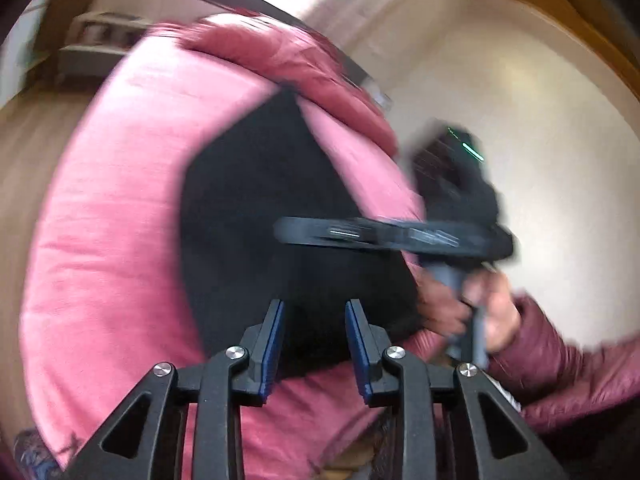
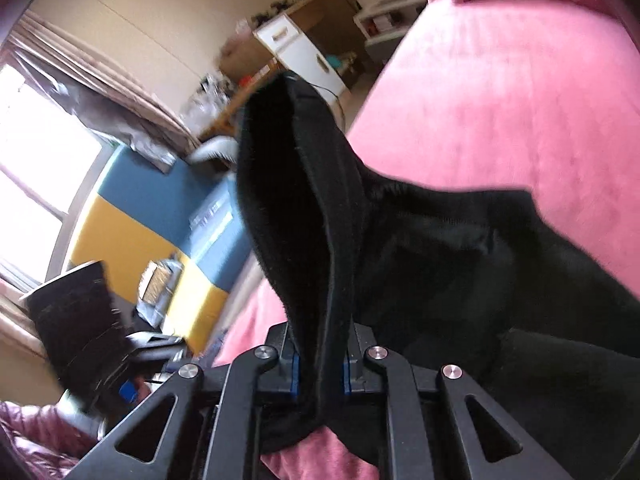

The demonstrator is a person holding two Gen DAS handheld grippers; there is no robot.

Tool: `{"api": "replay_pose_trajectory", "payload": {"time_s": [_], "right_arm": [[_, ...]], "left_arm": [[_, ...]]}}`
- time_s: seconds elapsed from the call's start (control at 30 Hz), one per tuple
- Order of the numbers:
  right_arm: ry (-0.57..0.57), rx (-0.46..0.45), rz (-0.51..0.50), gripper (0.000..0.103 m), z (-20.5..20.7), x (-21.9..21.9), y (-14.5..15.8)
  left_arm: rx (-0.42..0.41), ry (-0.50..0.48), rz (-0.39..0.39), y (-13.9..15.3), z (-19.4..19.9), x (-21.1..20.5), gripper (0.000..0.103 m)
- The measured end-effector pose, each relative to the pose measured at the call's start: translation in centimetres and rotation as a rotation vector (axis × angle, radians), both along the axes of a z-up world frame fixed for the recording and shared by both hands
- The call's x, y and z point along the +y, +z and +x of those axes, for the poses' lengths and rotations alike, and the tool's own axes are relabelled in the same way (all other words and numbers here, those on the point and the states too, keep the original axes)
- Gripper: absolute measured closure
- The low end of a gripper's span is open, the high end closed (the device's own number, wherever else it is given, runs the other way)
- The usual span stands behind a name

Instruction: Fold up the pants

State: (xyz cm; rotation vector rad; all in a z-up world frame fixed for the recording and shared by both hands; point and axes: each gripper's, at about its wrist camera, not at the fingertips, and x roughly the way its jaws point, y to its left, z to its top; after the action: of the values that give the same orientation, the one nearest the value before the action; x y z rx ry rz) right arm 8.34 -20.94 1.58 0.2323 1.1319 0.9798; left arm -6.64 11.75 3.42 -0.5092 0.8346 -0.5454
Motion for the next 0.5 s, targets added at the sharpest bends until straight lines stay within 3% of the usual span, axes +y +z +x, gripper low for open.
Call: {"api": "replay_pose_trajectory", "payload": {"time_s": [0.1,0.17,0.3,0.5], "right_arm": [[-0.020,-0.019,0.043,0.089,-0.6,-1.1,2.1],[-0.034,-0.037,0.061,0.089,-1.2,-1.9,3.2],[-0.067,-0.068,0.106,0.089,-2.9,-3.4,5.2],[-0.150,-0.126,0.141,0.089,-4.2,-8.2,7.9]], "left_arm": [[0.067,0.143,-0.004,-1.1,0.6,3.1,0.072],[0.095,0.178,-0.009,-1.8,0.9,3.6,0.072],[0.128,0.177,0.029,-2.7,1.8,2.1,0.072],[0.074,0.090,0.060,-1.7,3.6,-2.2,0.072]]}}
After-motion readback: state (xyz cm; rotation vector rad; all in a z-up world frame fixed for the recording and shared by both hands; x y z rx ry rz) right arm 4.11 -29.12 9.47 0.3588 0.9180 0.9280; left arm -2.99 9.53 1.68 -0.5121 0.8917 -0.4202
